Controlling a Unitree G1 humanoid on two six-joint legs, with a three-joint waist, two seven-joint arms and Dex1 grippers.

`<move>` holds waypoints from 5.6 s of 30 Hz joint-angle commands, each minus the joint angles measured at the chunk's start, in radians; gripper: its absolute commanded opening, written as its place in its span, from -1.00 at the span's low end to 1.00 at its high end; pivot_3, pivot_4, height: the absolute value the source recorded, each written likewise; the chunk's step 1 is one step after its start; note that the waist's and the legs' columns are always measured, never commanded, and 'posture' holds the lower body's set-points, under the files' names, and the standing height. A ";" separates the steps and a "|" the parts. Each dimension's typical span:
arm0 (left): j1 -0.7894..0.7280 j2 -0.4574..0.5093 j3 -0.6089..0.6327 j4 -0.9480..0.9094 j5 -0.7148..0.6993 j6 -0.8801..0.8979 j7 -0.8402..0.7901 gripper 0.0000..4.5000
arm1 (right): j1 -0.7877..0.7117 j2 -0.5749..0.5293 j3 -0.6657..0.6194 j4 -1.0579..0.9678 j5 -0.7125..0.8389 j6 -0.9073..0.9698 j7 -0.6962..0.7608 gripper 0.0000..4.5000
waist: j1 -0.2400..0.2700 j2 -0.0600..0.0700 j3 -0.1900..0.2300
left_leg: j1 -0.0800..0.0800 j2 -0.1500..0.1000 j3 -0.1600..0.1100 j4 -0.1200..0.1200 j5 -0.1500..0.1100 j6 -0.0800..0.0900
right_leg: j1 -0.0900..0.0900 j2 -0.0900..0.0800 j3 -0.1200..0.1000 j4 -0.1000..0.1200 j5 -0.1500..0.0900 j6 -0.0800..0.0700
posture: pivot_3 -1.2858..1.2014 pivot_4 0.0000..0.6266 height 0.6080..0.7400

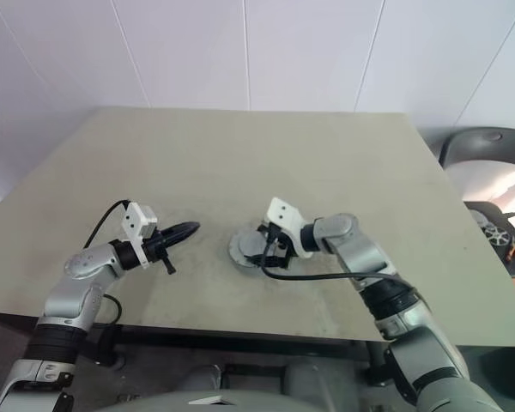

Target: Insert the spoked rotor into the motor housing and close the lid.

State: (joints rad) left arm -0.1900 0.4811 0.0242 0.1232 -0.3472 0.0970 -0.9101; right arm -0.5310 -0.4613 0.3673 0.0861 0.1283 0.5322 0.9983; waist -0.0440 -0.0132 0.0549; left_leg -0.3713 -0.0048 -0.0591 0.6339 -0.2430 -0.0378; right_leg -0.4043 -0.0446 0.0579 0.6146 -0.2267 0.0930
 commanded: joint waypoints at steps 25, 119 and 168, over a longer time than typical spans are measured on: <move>-0.008 0.013 0.020 -0.035 0.005 -0.010 0.008 -1.00 | 0.020 0.029 -0.036 -0.060 0.075 0.070 0.030 0.54 | 0.000 0.000 0.000 | 0.000 0.000 0.000 -0.001 0.000 0.000 | 0.000 0.000 0.000 0.000 0.000 0.000 | 0.03 -1.00 1.00; -0.122 -0.082 -0.039 0.116 0.050 -0.093 -0.026 -1.00 | -0.015 -0.061 0.089 -0.082 -0.003 0.254 -0.029 0.54 | 0.032 -0.002 -0.004 | 0.000 0.000 -0.001 -0.001 0.000 -0.001 | 0.007 -0.003 -0.004 -0.015 0.001 -0.002 | 0.03 -1.00 1.00; -0.278 -0.164 -0.305 0.180 0.177 0.153 -0.186 -1.00 | -0.016 -0.015 0.068 -0.093 0.009 0.215 -0.023 0.99 | 0.002 0.000 -0.007 | 0.002 0.001 -0.002 -0.002 0.000 0.000 | 0.007 -0.001 -0.005 -0.014 0.001 -0.001 | 0.03 -1.00 1.00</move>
State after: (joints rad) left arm -0.4779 0.3084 -0.2607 0.3095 -0.1917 0.2390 -1.0993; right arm -0.5608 -0.4751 0.4229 -0.0148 0.1332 0.7370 0.9626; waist -0.0424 -0.0128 0.0482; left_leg -0.3697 -0.0043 -0.0611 0.6315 -0.2433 -0.0380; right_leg -0.3971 -0.0458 0.0532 0.6010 -0.2257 0.0917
